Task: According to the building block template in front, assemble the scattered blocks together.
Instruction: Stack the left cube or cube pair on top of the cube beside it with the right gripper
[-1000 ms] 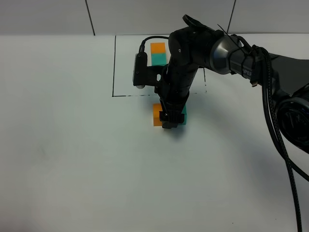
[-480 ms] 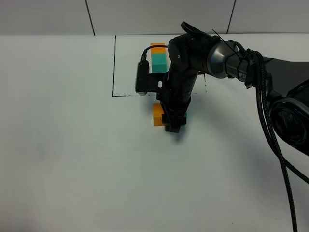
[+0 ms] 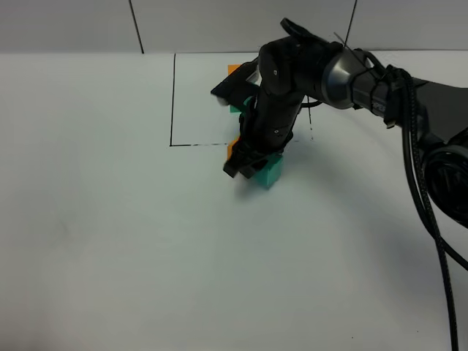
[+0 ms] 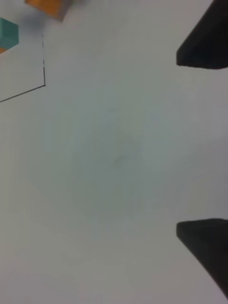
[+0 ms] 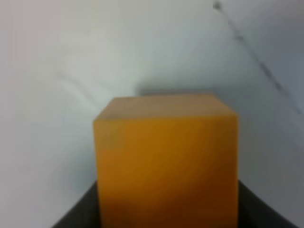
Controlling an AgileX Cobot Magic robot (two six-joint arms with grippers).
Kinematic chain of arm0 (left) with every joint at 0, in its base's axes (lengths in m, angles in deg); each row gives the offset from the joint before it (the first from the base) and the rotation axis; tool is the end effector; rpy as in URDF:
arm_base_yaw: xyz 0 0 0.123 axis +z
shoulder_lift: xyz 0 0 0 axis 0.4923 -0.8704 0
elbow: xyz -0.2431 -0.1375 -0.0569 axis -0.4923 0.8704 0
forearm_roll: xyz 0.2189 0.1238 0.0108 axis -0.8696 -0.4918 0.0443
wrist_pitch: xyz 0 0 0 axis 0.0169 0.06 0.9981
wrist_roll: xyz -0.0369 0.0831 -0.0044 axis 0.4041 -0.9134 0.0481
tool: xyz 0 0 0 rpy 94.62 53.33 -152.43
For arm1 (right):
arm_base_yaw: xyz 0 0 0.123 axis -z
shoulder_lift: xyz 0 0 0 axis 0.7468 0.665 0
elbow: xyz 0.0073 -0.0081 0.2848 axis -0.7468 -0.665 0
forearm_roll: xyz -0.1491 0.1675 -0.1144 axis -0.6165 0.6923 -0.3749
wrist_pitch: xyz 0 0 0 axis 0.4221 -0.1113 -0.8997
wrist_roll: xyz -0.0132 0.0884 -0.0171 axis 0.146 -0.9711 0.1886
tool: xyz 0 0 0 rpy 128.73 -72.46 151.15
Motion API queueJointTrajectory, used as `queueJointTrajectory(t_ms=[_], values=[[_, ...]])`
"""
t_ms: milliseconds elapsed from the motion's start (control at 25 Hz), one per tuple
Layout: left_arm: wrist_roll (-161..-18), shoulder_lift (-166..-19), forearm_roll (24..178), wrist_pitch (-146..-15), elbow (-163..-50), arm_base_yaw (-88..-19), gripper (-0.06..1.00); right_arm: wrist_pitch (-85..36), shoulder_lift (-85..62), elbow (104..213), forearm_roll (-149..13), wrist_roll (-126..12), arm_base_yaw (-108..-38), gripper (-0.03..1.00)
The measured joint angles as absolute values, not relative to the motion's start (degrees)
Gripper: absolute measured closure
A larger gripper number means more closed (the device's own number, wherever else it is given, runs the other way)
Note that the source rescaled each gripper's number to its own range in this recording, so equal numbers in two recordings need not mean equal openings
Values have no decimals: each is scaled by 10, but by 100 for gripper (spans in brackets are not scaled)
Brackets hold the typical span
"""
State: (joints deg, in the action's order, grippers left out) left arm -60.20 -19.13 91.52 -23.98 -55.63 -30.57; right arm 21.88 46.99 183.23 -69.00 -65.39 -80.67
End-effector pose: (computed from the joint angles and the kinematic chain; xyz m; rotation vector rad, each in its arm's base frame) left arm -0.0055 -0.0055 0.2787 0.1020 2.0259 -0.0465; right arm 0.3980 0.2631 0.1486 -1.0939 2.7187 0.2079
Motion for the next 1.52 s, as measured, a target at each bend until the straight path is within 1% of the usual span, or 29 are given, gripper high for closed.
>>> queueJointTrajectory(t_ms=[120,200,320,440,640,1240,1520], values=[[-602,-191,915,-240,-556,-306,53,246,454,1832,-679,-861,-807,95],[-602,-191,915,-240,-556,-306,53,249,452,1832,-679,-952,-807,95],[-602,-191,915,-240,-556,-306,53,249,452,1832,-679,-1036,-807,95],[-602,-191,915,-240,-556,-306,53,231,455,1832,-679,-1087,-807,95],[-602,-191,915,-240,-556,-306,53,223,473,1832,-679,-1113,-807,95],[-602,-191,915,-240,-556,-306,53,210,496,1830,-720,-1125,-824,96],[-602,-191,915,-240,-556,-306,53,176,492,1801,-715,-1122,-828,96]])
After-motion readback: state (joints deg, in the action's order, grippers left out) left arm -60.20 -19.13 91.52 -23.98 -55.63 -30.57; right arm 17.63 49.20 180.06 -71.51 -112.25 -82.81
